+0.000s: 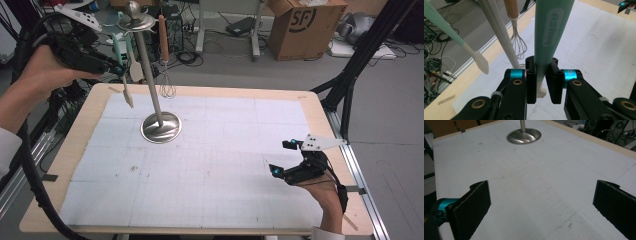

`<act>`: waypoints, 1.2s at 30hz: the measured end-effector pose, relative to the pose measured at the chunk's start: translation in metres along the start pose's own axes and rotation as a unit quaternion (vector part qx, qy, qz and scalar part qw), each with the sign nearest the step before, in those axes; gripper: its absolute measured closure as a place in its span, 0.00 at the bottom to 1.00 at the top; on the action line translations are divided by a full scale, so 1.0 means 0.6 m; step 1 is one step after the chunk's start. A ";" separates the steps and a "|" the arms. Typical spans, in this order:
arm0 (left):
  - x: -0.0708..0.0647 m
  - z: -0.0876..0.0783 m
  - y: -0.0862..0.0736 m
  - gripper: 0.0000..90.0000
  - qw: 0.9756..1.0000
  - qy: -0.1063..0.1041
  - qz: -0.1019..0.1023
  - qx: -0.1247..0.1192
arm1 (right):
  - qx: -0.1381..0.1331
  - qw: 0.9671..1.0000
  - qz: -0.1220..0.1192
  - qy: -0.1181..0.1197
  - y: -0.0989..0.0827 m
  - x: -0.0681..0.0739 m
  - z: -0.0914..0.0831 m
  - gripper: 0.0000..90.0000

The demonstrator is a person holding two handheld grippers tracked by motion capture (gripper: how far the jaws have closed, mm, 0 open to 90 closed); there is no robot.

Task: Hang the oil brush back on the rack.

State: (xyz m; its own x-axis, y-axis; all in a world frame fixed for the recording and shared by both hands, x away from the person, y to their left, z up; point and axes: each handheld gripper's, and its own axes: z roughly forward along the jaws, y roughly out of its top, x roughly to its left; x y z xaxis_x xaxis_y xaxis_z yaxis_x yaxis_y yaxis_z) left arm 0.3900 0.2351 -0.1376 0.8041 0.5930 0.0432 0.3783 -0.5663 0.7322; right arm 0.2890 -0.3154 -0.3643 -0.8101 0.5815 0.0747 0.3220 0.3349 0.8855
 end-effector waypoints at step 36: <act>0.010 0.017 0.023 0.89 0.998 0.016 -0.038 0.055 | -0.021 1.000 -0.003 0.004 0.005 0.002 0.000 0.00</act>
State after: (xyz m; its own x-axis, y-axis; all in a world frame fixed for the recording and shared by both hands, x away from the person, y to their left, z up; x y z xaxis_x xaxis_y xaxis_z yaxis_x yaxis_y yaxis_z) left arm 0.4049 0.2251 -0.1342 0.7565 0.6539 0.0130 0.4877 -0.5773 0.6548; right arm 0.2890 -0.3136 -0.3613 -0.8162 0.5730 0.0734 0.2967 0.3068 0.9044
